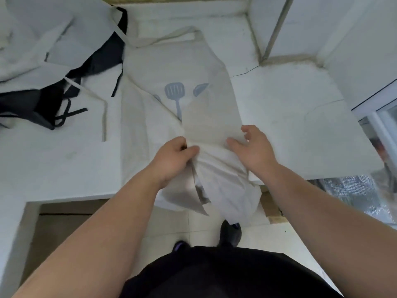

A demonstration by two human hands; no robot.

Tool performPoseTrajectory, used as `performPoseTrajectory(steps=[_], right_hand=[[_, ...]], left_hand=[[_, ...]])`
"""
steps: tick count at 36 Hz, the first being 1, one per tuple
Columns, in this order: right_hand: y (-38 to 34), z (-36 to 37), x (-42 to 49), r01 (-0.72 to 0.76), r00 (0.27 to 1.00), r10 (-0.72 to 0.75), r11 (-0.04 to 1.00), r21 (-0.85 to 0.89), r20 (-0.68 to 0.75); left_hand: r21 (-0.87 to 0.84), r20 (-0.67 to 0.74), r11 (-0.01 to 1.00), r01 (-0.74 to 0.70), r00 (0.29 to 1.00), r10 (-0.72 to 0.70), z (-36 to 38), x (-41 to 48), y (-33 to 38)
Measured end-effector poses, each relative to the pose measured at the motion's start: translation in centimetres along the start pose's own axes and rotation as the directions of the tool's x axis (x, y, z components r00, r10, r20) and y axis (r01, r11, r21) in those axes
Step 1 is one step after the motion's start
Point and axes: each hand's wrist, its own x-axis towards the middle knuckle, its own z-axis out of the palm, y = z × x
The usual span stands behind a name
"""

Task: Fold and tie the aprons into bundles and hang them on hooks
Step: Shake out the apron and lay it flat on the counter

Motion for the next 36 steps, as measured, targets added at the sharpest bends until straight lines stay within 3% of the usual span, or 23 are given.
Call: performPoseTrajectory(steps=[5,10,12,14,17,22,27,29,31,34,36], right_hand=[[0.6,0.5,-4.2,-0.041,0.994,0.054,0.991,0.131,-0.099],[1.6,0.3,-7.0,-0.196,0.977,0.156,0.92,0.338,0.143],[2.5,0.4,-8.2,-0.226,0.952,0.152,0.934,0.278,0.265],[3.3,0.6,-9.5,-0.211,0.931,0.165,0.971,0.11,0.327],[4.4,0.8,-10.4,-0.155,0.929,0.161,0.987,-0.046,0.334],[5.4,-0.3,-10.6,-0.106,0.958,0.114,0.993,-0.045,0.262],[7.3,-0.8,-11.6,-0.213,0.942,0.164,0.966,0.146,0.294],[7.8,-0.9,-11.8,-0.192,0.958,0.151,0.969,0.157,0.244],[7.7,-1.0,-12.0,-0.136,0.971,0.1,0.978,0.156,0.217],[7.3,-1.5,-12.1,-0.089,0.969,0.046,0.981,0.169,0.243],[7.2,-2.0,-12.2,-0.095,0.963,0.047,0.981,0.171,0.266]], left_hand=[[0.106,-0.04,0.989,-0.104,0.993,0.108,0.3,-0.8,-1.1],[0.176,-0.116,0.971,-0.163,0.976,0.185,0.5,-1.0,-1.3],[0.202,-0.116,0.962,-0.185,0.97,0.211,0.7,-1.4,-1.5],[0.256,-0.096,0.946,-0.198,0.969,0.228,0.9,-1.7,-1.7],[0.362,-0.089,0.911,-0.199,0.965,0.247,1.3,-1.8,-1.8],[0.423,-0.154,0.887,-0.184,0.95,0.27,1.7,-1.4,-2.3],[0.455,-0.16,0.879,-0.142,0.958,0.238,2.4,-1.9,-1.9],[0.567,-0.172,0.81,-0.146,0.942,0.29,3.2,-2.7,-1.1],[0.681,-0.113,0.684,-0.261,0.886,0.451,4.2,-3.8,0.1],[0.701,0.248,0.383,-0.602,0.709,0.66,6.0,-4.1,2.1],[0.69,0.465,0.234,-0.685,0.667,0.582,7.3,-3.8,3.4]])
